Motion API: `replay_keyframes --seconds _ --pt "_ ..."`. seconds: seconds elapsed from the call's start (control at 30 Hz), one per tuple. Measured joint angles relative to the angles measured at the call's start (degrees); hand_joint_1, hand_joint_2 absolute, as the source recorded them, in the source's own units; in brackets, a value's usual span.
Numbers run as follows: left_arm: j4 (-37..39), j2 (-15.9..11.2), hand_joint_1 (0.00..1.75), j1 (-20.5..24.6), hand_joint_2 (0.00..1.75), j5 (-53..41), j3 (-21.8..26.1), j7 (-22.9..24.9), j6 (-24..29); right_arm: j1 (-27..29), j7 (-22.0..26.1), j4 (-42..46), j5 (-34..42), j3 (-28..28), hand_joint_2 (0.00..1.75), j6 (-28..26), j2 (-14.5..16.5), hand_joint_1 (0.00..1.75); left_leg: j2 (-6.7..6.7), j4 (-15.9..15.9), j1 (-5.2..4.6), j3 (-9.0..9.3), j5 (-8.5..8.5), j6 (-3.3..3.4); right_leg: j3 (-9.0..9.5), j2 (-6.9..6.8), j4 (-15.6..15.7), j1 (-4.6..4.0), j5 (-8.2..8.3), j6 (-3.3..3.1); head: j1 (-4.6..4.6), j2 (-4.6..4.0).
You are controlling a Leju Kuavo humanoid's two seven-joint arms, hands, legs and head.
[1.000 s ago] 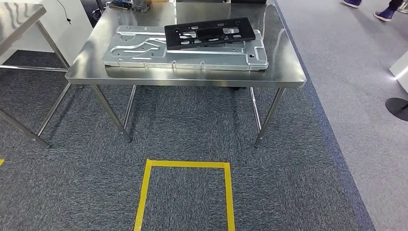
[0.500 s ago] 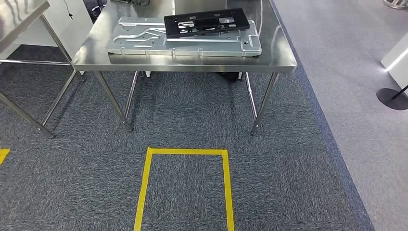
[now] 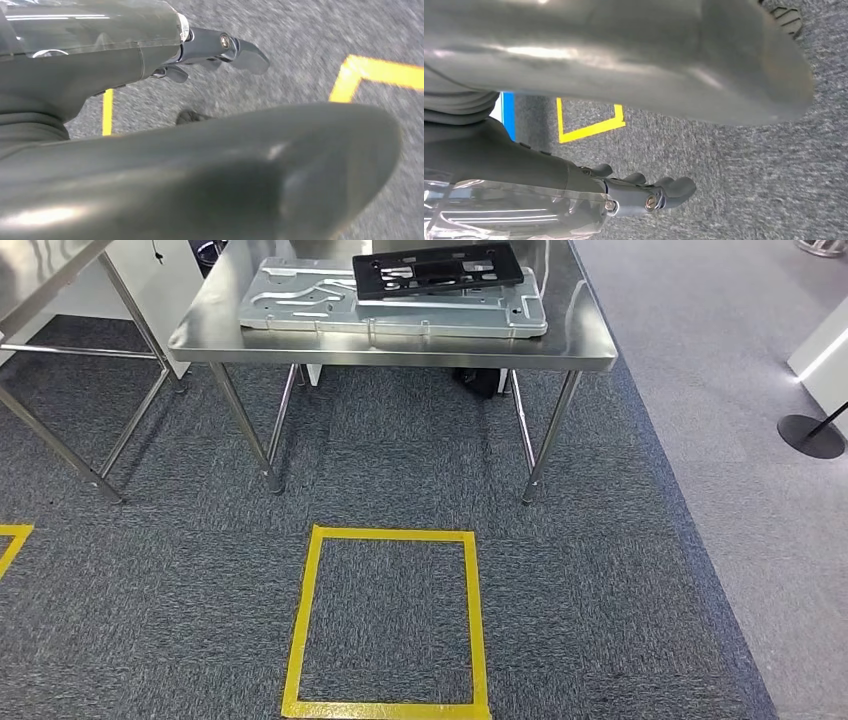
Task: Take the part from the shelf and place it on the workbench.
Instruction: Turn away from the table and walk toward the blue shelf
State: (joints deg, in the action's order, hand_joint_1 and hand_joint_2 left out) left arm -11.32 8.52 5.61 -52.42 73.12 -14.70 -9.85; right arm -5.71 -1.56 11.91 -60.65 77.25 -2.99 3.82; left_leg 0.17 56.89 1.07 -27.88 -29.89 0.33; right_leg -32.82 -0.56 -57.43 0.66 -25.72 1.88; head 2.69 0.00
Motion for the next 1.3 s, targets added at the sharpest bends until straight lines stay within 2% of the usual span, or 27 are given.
replay_keyframes --seconds 0.03,0.07,0.1,0.17,0.2,0.23,0.27,0.33,0.4,0.47,0.57,0.7,0.83,0.93,0.97,1.07,1.3 --pt "0.00 -0.01 0.00 -0.07 0.00 0.10 0.21 0.15 0.34 0.03 -0.12 0.00 0.15 0.01 0.87 -0.01 -0.05 0.00 0.08 -0.04 0.00 -0.25 0.32 0.51 -0.38 0.04 -0.73 0.08 -0.58 0.31 0.00 0.00" --pt "0.00 -0.03 0.00 -0.12 0.44 0.12 0.37 0.30 0.62 0.09 -0.26 -0.01 0.27 0.01 1.31 -0.02 -0.10 0.00 0.17 -0.13 0.00 -0.53 0.66 1.00 -1.12 0.11 -2.41 0.18 -1.89 0.51 0.00 0.00" --pt "0.00 -0.07 0.00 -0.12 0.87 0.14 0.50 0.41 0.81 0.14 -0.35 -0.02 0.35 0.02 1.75 -0.02 -0.13 0.00 0.27 -0.19 -0.04 -0.86 0.98 1.39 -2.35 0.18 -5.31 0.24 -3.91 0.65 -0.01 0.00" --pt "0.00 -0.14 0.00 -0.13 1.75 0.16 0.65 0.58 1.04 0.23 -0.40 -0.05 0.38 0.03 1.75 -0.05 -0.12 0.00 0.36 -0.14 -0.36 -1.64 1.51 1.82 -5.40 0.27 -12.76 0.25 -8.04 0.79 -0.01 0.00" --pt "0.00 -0.16 0.00 -0.16 1.75 0.16 0.73 0.65 1.09 0.26 -0.48 -0.06 0.39 0.03 1.75 -0.10 -0.11 0.00 0.41 -0.09 -0.55 -1.98 1.74 1.92 -6.35 0.29 -15.50 0.24 -9.15 0.79 -0.01 0.00" --pt "0.00 -0.16 0.00 -0.20 1.75 0.16 0.79 0.71 1.12 0.31 -0.59 -0.07 0.40 0.02 1.75 -0.19 -0.14 0.00 0.43 -0.01 -0.70 -2.29 1.94 2.01 -6.17 0.29 -16.11 0.24 -9.09 0.84 0.00 0.00" --pt "0.00 -0.16 0.00 -0.23 1.75 0.16 0.84 0.75 1.12 0.36 -0.75 -0.07 0.39 0.02 1.75 -0.26 -0.16 0.00 0.43 0.07 -0.79 -2.50 2.07 2.05 -5.02 0.30 -14.75 0.26 -8.17 0.92 0.00 0.00" --pt "0.00 -0.17 0.00 -0.22 1.75 0.20 0.87 0.77 1.12 0.34 -1.06 -0.07 0.36 0.02 0.87 -0.36 -0.20 0.00 0.41 0.36 -0.94 -2.74 2.21 2.05 -0.01 0.32 -6.78 0.47 -5.18 1.36 0.00 0.00" --pt "0.00 -0.22 0.00 -0.13 1.75 0.46 0.94 0.71 1.12 0.18 -1.13 -0.07 0.34 0.02 0.00 -0.27 -0.18 0.00 0.37 0.86 -1.26 -2.95 2.18 1.82 3.65 0.48 -0.31 0.54 -3.57 0.99 0.00 -0.01" --pt "0.00 -0.25 0.00 -0.04 1.75 0.78 1.17 0.63 1.12 0.11 -1.02 -0.08 0.33 0.02 0.00 -0.09 -0.17 0.00 0.34 1.12 -1.45 -3.15 2.21 1.56 4.11 0.60 0.94 0.35 -3.31 0.28 0.01 -0.01" --pt "0.00 -0.25 0.00 -0.02 1.75 1.03 1.67 0.59 1.11 0.12 -0.97 -0.09 0.32 0.02 0.00 0.03 -0.17 0.00 0.35 1.04 -1.31 -3.27 2.44 1.25 3.90 0.57 0.84 0.12 -3.19 0.01 0.02 0.00" --pt "0.00 -0.24 0.00 -0.02 1.75 1.26 1.93 0.30 1.03 0.11 -0.73 -0.07 0.34 0.02 1.75 0.02 -0.17 0.00 0.35 1.00 -1.11 -3.30 2.58 1.03 3.83 0.57 0.77 -0.03 -3.12 -0.17 0.02 -0.01" --pt "-0.01 -0.28 0.00 -0.09 1.75 1.94 1.88 0.18 0.98 0.20 -0.49 -0.05 0.82 -0.22 1.75 -0.04 -0.26 0.00 0.35 1.00 -1.04 -3.30 2.63 0.95 3.82 0.57 0.72 -0.09 -3.10 -0.23 0.02 -0.01" --pt "-0.03 -0.56 0.00 -0.57 0.44 3.69 -0.14 0.65 1.17 0.67 -0.36 0.07 2.89 -2.47 1.75 -0.02 -0.48 0.00 0.34 1.00 -1.04 -3.31 2.64 0.94 3.82 0.57 0.70 -0.09 -3.10 -0.23 0.02 -0.01" --pt "-0.05 -0.68 0.00 -0.76 0.00 4.46 -1.13 0.86 1.29 0.86 -0.32 0.14 3.82 -3.56 1.31 -0.01 -0.54 0.00 0.34 1.00 -1.04 -3.32 2.64 0.94 3.82 0.57 0.70 -0.08 -3.10 -0.23 0.02 -0.01" --pt "-0.21 -1.01 0.00 -1.30 0.00 6.94 -4.23 1.52 1.74 1.47 -0.21 0.47 6.72 -6.82 0.00 0.03 -0.79 0.00 0.34 1.01 -1.05 -3.33 2.64 0.94 3.82 0.57 0.70 -0.07 -3.09 -0.24 0.02 0.00" --pt "-1.13 -1.94 0.00 -2.83 0.00 12.78 -12.50 3.16 2.80 2.99 -0.10 1.47 13.64 -15.27 0.00 0.43 -1.22 0.00 0.34 1.02 -1.06 -3.36 2.64 0.94 3.79 0.57 0.70 -0.06 -3.09 -0.24 0.02 -0.01"
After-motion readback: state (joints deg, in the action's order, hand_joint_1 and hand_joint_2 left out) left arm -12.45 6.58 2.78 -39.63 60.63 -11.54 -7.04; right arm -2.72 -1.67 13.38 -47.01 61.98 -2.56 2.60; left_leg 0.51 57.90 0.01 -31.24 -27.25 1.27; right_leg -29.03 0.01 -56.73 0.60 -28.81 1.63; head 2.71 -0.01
